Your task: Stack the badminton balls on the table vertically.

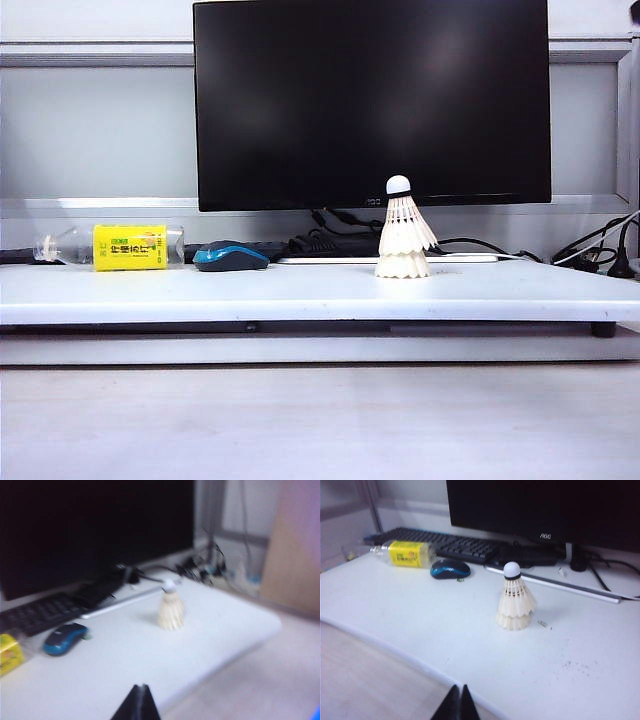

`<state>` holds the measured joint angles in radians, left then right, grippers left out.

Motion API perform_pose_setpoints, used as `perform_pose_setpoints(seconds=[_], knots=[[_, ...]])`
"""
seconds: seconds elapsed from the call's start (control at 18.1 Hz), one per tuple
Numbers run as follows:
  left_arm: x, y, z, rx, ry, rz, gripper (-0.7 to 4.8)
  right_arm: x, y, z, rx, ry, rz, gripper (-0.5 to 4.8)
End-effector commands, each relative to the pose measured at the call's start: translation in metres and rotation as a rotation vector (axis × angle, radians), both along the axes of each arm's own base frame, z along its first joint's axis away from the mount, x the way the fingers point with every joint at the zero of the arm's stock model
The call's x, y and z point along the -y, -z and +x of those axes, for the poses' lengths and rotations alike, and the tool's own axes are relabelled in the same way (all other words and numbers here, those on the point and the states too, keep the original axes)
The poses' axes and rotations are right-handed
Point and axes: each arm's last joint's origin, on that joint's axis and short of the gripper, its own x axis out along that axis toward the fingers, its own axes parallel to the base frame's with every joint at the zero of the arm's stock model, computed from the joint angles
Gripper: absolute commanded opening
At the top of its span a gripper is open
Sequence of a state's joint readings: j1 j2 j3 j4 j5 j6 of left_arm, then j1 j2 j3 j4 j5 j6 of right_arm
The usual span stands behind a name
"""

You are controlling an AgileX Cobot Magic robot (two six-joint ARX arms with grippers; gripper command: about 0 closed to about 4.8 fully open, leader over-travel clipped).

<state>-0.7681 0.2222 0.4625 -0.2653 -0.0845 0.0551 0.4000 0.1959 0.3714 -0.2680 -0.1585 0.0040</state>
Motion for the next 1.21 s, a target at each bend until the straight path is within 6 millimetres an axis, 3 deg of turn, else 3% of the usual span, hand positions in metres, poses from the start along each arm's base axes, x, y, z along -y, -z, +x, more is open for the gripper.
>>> perform_pose_setpoints(seconds=[0.06, 0.44, 0.77, 1.21], knots=[[0.007, 0.017, 0.005, 0.021, 0.058, 0.016, -0.06, -0.002, 0.007, 0.004, 0.019, -0.003, 0.049, -0.01], [0.017, 0.057, 0.015, 0.029, 0.063, 0.002, -0.06, -0.004, 0.024, 0.009, 0.009, -0.002, 0.061, -0.01], [0.019, 0.082, 0.018, 0.015, 0.043, -0.021, -0.06, -0.007, 0.053, 0.015, -0.023, -0.005, 0.051, -0.01], [0.020, 0.099, 0.019, -0.021, 0.036, 0.015, -0.06, -0.008, 0.081, 0.017, -0.083, 0.000, 0.024, -0.01]])
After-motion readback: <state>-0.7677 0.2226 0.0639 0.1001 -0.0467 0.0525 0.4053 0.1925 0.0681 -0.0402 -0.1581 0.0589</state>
